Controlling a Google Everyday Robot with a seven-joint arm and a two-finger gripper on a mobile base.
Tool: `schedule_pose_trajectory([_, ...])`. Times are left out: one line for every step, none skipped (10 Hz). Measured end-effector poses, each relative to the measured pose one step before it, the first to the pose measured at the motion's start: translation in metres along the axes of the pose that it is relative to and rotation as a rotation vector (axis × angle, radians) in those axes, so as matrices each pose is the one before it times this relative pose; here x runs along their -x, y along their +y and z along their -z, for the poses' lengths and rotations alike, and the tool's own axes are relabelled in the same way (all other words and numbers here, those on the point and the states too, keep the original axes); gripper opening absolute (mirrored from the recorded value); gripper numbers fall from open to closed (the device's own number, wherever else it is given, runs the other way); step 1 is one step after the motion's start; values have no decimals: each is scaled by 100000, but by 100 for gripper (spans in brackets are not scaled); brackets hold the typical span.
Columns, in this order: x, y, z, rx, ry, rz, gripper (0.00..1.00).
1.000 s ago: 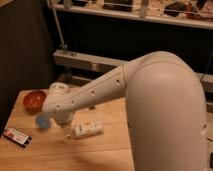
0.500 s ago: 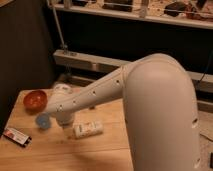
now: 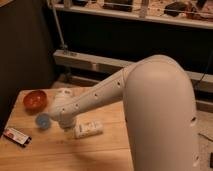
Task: Stand the bottle upright
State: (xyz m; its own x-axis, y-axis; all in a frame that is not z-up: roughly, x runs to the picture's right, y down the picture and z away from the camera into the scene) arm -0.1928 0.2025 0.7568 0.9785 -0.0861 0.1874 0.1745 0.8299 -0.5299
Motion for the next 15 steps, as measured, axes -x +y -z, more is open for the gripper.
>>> schedule_pose_trajectory([-10, 269, -469, 522, 283, 409, 65])
schedule_pose_trajectory([18, 409, -685, 955, 508, 598, 65])
schedule_pose_trajectory([111, 272, -532, 687, 375, 784, 65])
schedule_pose_trajectory([164, 199, -414, 552, 274, 753, 65])
schedule_pose_trajectory([356, 73, -466, 390, 270, 1075, 65])
schedule_pose_trajectory([218, -48, -265, 148, 127, 488, 65])
schedule_pose_trajectory([178, -12, -320, 374, 567, 674, 65])
schedule_pose_trajectory([169, -18, -277, 372, 582, 518, 65])
schedule_pose_trajectory([89, -36, -182, 129, 459, 354, 65])
schedule_pose_trajectory([79, -39, -242, -20, 728, 379, 65])
schedule_pose_trajectory([23, -74, -134, -227, 435, -59, 65])
schedule_pose_trajectory([95, -78, -159, -309, 424, -54, 65])
schedule_pose_trajectory([142, -73, -115, -343, 183, 83, 65])
schedule_pose_trajectory([95, -42, -122, -233, 137, 84, 65])
schedule_pose_trajectory([158, -87, -246, -422, 282, 161, 65])
